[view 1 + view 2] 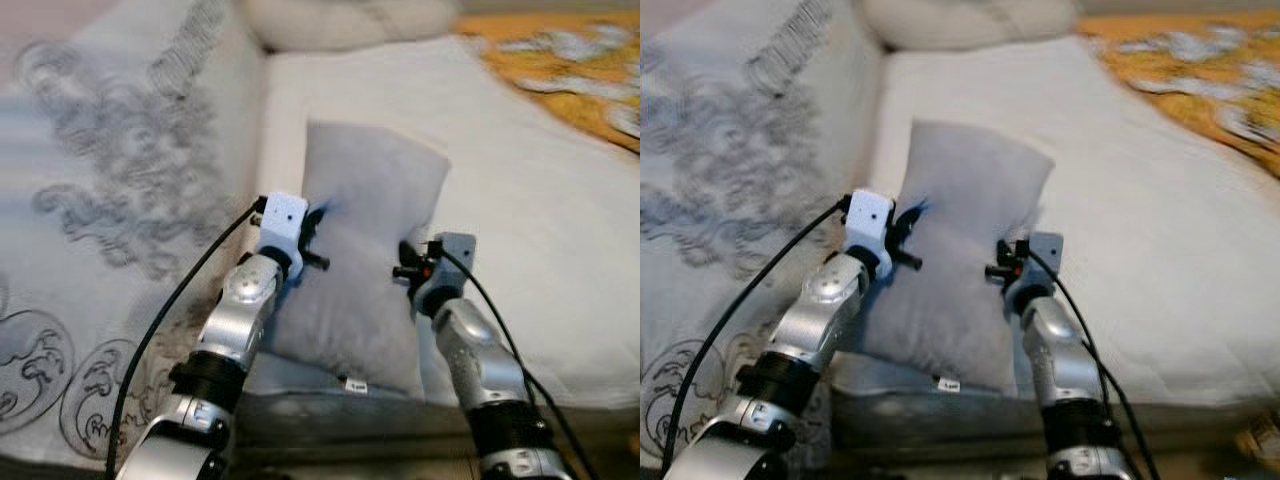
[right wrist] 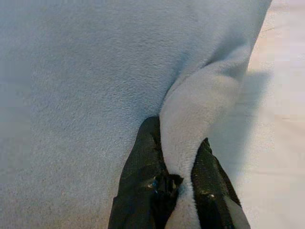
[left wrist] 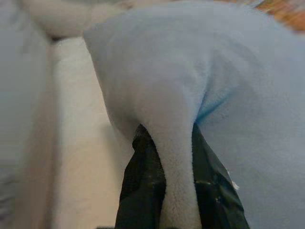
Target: Clean up the room
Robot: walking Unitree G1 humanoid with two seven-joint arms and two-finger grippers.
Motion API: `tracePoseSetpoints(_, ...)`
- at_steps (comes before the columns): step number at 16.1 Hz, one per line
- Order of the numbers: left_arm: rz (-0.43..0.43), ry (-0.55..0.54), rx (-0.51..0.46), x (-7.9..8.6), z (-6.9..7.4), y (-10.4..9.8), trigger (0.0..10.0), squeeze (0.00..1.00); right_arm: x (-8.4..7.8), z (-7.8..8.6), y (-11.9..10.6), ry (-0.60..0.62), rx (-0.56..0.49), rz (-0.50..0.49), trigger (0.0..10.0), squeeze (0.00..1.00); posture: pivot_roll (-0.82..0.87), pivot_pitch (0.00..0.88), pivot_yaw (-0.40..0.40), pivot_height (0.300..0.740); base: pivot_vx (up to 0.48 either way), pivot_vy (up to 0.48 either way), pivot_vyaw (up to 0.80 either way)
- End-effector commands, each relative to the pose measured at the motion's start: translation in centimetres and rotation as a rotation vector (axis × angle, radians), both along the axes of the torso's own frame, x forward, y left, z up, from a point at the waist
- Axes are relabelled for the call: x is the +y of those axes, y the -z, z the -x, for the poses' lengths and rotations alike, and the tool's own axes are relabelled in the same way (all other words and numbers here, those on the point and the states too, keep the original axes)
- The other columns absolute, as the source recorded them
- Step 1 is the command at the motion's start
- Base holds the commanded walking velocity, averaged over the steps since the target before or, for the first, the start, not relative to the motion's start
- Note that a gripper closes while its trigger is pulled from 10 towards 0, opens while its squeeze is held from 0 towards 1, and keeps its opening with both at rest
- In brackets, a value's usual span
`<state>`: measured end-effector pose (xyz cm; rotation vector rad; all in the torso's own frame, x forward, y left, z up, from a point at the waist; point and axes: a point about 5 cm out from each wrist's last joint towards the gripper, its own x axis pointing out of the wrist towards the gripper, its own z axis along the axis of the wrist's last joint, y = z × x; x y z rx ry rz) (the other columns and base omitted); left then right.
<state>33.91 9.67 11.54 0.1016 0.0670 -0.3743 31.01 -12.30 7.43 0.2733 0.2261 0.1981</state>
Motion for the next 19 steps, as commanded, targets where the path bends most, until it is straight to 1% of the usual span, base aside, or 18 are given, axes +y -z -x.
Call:
tracePoseSetpoints(1, 0.013, -0.026, -0.045, 0.4, -0.5, -1.2, 10.0, 0.00, -0.3, 0.0, 0.3, 0.002, 0.016, 0.005, 10.0, 0.00, -0.01, 0.000, 0.099, 0.740, 0.356, 0.000, 0.00)
tracePoseSetpoints(5, 0.003, -0.032, -0.045, 0.5, -0.5, -1.1, 10.0, 0.00, -0.4, 0.0, 0.3, -0.007, 0.021, 0.019, 10.0, 0.00, -0.01, 0.000, 0.099, 0.740, 0.309, 0.000, 0.00)
tracePoseSetpoints(9, -0.015, -0.023, -0.044, 0.4, -0.4, -0.9, 10.0, 0.00, -0.2, 0.1, 0.2, -0.012, 0.021, -0.005, 10.0, 0.00, -0.01, 0.000, 0.100, 0.740, 0.000, 0.000, 0.00)
tracePoseSetpoints(11, -0.023, -0.019, -0.041, 0.3, -0.4, -0.8, 10.0, 0.00, -0.5, 0.1, 0.4, 0.000, 0.038, -0.021, 10.0, 0.00, -0.01, 0.000, 0.100, 0.740, 0.000, 0.000, 0.00)
tracePoseSetpoints(12, -0.030, -0.015, -0.040, 0.3, -0.5, -0.8, 10.0, 0.00, -0.6, 0.2, 0.5, 0.005, 0.041, -0.050, 10.0, 1.00, -0.01, 0.000, 0.100, 0.740, 0.000, 0.000, 0.00)
tracePoseSetpoints(13, -0.047, -0.014, -0.041, 0.3, -0.5, -0.7, 10.0, 0.00, -0.7, 0.2, 0.5, 0.016, 0.043, -0.069, 10.0, 1.00, -0.01, 0.000, 0.100, 0.740, 0.000, 0.000, 0.00)
tracePoseSetpoints(14, -0.082, -0.009, -0.045, 0.5, -0.7, -0.7, 10.0, 0.00, -1.0, 0.2, 0.5, 0.029, 0.047, -0.079, 10.0, 1.00, -0.01, 0.000, 0.100, 0.740, 0.000, 0.000, 0.00)
tracePoseSetpoints(15, -0.108, -0.012, -0.048, 0.7, -0.9, -0.7, 10.0, 0.00, -1.1, 0.2, 0.6, 0.027, 0.048, -0.076, 10.0, 1.00, -0.01, 0.000, 0.101, 0.740, 0.000, 0.000, 0.00)
tracePoseSetpoints(16, -0.175, -0.033, -0.057, 1.8, -1.7, -1.1, 10.0, 0.00, -1.4, 0.5, 1.1, -0.003, 0.048, 0.049, 10.0, 1.00, -0.01, 0.000, 0.100, 0.740, 0.000, 0.000, 0.00)
tracePoseSetpoints(17, -0.229, -0.040, -0.084, 2.7, -2.6, -2.0, 10.0, 0.00, -1.5, 1.0, 1.6, -0.051, 0.046, 0.116, 10.0, 1.00, -0.01, 0.000, 0.101, 0.740, 0.000, 0.000, 0.00)
tracePoseSetpoints(18, -0.250, -0.038, -0.097, 3.0, -2.9, -2.4, 10.0, 0.00, -1.6, 1.2, 1.8, -0.058, 0.048, 0.141, 10.0, 1.00, -0.01, 0.000, 0.102, 0.740, 0.000, 0.000, 0.00)
tracePoseSetpoints(19, -0.292, -0.026, -0.124, 3.3, -3.5, -3.2, 10.0, 0.00, -1.8, 1.5, 1.9, -0.073, 0.040, 0.155, 10.0, 1.00, -0.01, 0.000, 0.102, 0.740, 0.000, 0.000, 0.00)
